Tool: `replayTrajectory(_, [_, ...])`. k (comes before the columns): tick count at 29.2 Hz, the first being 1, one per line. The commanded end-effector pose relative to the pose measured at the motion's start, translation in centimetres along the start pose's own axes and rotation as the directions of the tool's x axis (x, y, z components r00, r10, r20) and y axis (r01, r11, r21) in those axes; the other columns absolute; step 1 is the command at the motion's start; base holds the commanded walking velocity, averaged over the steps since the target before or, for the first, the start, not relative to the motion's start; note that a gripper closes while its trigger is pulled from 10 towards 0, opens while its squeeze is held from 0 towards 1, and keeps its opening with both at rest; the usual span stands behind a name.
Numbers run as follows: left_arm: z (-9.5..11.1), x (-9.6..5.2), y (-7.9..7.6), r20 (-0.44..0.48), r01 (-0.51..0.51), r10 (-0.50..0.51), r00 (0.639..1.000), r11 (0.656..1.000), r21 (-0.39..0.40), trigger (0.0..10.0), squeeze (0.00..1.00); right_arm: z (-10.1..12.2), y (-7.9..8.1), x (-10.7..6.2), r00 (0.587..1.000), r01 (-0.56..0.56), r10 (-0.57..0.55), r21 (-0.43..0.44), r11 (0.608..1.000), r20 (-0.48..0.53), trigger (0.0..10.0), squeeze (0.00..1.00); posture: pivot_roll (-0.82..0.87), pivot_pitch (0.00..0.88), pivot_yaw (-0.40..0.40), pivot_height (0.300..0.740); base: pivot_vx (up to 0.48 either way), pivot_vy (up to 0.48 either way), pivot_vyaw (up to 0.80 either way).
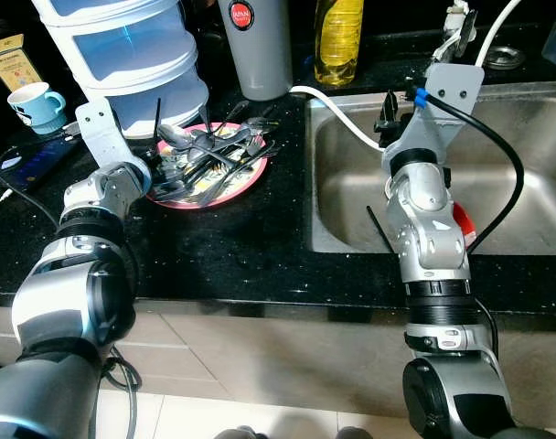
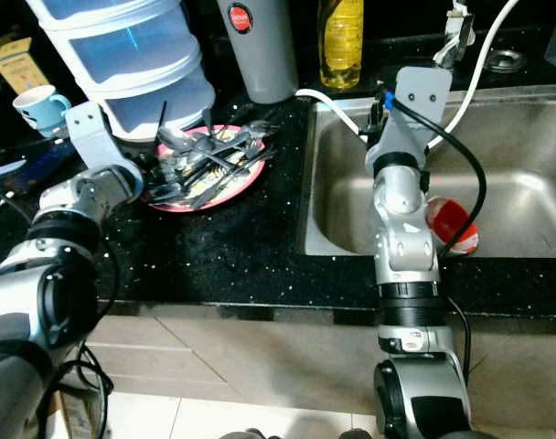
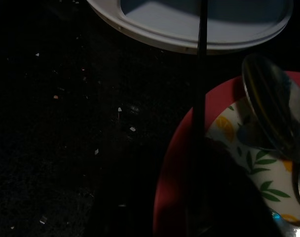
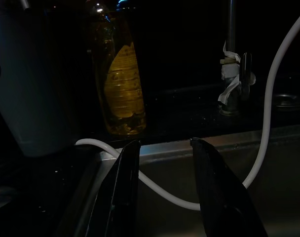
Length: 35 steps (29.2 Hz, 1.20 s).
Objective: Kitchen organization
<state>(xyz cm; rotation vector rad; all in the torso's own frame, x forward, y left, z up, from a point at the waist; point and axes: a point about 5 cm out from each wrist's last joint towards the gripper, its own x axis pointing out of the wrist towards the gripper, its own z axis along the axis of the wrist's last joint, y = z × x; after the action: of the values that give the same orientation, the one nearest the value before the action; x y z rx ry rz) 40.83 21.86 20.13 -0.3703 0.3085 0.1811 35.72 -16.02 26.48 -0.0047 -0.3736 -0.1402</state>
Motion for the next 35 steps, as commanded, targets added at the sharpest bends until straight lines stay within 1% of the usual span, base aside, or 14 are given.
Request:
replayTrajectory(1, [0.1,0.0,1.5,-0.005,-0.056,0.056,0.998,0.998,0.021,0.0,0.0,0.0,0.3,-0.2,1.0,-0.006,0.006,0.016,1.0,-0.003,10.0,0.0,0.1,0.068,0.149,0.74,0.0,0.0,0.0])
replayTrajectory(9, [0.6,-0.1,1.4,0.032,-0.057,0.055,0.998,0.996,0.069,0.0,0.0,0.0,0.4,-0.2,1.0,-0.009,0.009,0.02,1.0,-0.002,10.0,0.0,0.1,0.063,0.147,0.74,0.0,0.0,0.0])
replayTrajectory(12, [1.9,-0.3,0.9,0.119,-0.074,0.052,0.992,0.98,0.187,0.0,0.0,0.0,0.5,-0.1,1.0,-0.013,0.013,0.023,1.0,-0.002,10.0,0.0,0.11,0.057,0.144,0.74,0.0,0.0,0.0])
replayTrajectory(13, [2.2,-0.3,0.6,0.145,-0.084,0.052,0.988,0.97,0.228,1.3,0.0,0.0,0.5,-0.1,1.0,-0.013,0.013,0.023,1.0,-0.002,10.0,0.0,0.11,0.051,0.144,0.74,0.0,0.0,0.0])
replayTrajectory(14, [2.2,-0.3,0.6,0.145,-0.084,0.052,0.988,0.97,0.228,1.3,0.0,0.0,0.5,-0.1,1.0,-0.013,0.013,0.023,1.0,-0.002,10.0,0.0,0.11,0.051,0.144,0.74,0.0,0.0,0.0])
replayTrajectory(15, [2.5,-0.4,0.2,0.168,-0.088,0.046,0.985,0.964,0.251,10.0,0.0,0.0,0.5,-0.1,1.0,-0.014,0.014,0.024,1.0,-0.002,10.0,0.0,0.11,0.049,0.143,0.74,0.0,0.0,0.0])
replayTrajectory(17, [3.0,-0.6,-0.7,0.191,-0.075,0.023,0.981,0.961,0.265,10.0,0.0,0.1,0.6,-0.1,1.0,-0.015,0.015,0.026,1.0,-0.001,10.0,0.0,0.11,0.045,0.143,0.74,0.0,0.0,0.0])
replayTrajectory(20, [3.3,-1.0,-2.8,0.163,0.049,-0.078,0.984,0.983,0.175,10.0,0.0,0.1,0.7,-0.1,1.0,-0.017,0.017,0.026,0.999,0.003,10.0,0.0,0.11,0.039,0.145,0.74,0.0,0.0,0.0])
replayTrajectory(24, [3.1,-1.5,-4.0,0.145,0.098,-0.117,0.983,0.986,0.132,10.0,0.0,0.1,0.6,-0.1,1.0,-0.016,0.015,0.027,1.0,0.005,10.0,0.0,0.11,0.036,0.149,0.74,0.0,0.0,0.0])
replayTrajectory(26, [1.5,-2.2,-5.4,0.077,0.144,-0.15,0.986,0.986,0.079,10.0,0.0,0.0,0.5,-0.2,1.0,-0.014,0.014,0.027,1.0,0.002,10.0,0.0,0.12,0.035,0.15,0.74,0.0,0.0,0.0])
replayTrajectory(29, [0.3,-2.9,-6.3,0.036,0.184,-0.187,0.982,0.98,0.071,10.0,0.0,0.0,0.6,-0.2,1.0,-0.015,0.015,0.029,0.999,0.0,10.0,0.0,0.12,0.035,0.151,0.74,0.0,0.0,0.0])
replayTrajectory(31, [-1.2,-4.2,-7.4,-0.01,0.237,-0.237,0.971,0.969,0.065,10.0,0.0,-0.1,0.7,-0.2,1.0,-0.017,0.017,0.032,0.999,-0.001,10.0,0.0,0.12,0.035,0.15,0.74,0.0,0.0,0.0])
replayTrajectory(33, [-1.5,-4.8,-7.6,-0.019,0.257,-0.257,0.966,0.964,0.073,10.0,0.0,-0.1,0.7,-0.2,1.0,-0.017,0.017,0.033,0.999,-0.002,10.0,0.0,0.13,0.036,0.151,0.74,0.0,0.0,0.0])
replayTrajectory(35, [-1.5,-4.8,-7.6,-0.019,0.257,-0.257,0.966,0.964,0.073,10.0,0.0,-0.1,0.7,-0.2,1.0,-0.017,0.017,0.033,0.999,-0.002,10.0,0.0,0.13,0.036,0.151,0.74,0.0,0.0,0.0])
